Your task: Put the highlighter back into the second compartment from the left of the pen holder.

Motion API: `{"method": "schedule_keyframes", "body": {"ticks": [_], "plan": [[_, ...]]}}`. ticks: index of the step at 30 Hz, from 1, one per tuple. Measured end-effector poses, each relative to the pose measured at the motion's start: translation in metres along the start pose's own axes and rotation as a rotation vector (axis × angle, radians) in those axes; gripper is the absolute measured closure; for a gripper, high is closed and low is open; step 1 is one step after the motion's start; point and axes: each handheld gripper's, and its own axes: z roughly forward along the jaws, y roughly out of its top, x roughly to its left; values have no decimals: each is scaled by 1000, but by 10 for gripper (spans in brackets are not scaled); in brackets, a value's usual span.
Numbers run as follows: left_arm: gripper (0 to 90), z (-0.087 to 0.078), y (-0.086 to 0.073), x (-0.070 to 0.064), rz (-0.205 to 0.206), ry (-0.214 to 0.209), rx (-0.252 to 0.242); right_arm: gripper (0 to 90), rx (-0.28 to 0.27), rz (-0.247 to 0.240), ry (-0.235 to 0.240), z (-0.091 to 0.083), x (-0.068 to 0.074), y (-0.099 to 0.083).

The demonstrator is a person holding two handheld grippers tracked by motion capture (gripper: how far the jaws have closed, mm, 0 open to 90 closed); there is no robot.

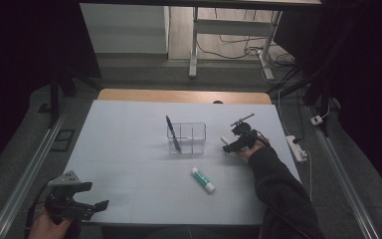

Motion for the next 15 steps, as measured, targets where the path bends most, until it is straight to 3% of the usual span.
{"method": "schedule_keyframes", "body": {"ticks": [8,15], "plan": [[43,0,0,0,0,-1,2,439,-1,-56,29,-5,5,7],[45,0,0,0,0,-2,5,773,23,-76,42,-9,9,9]]}}
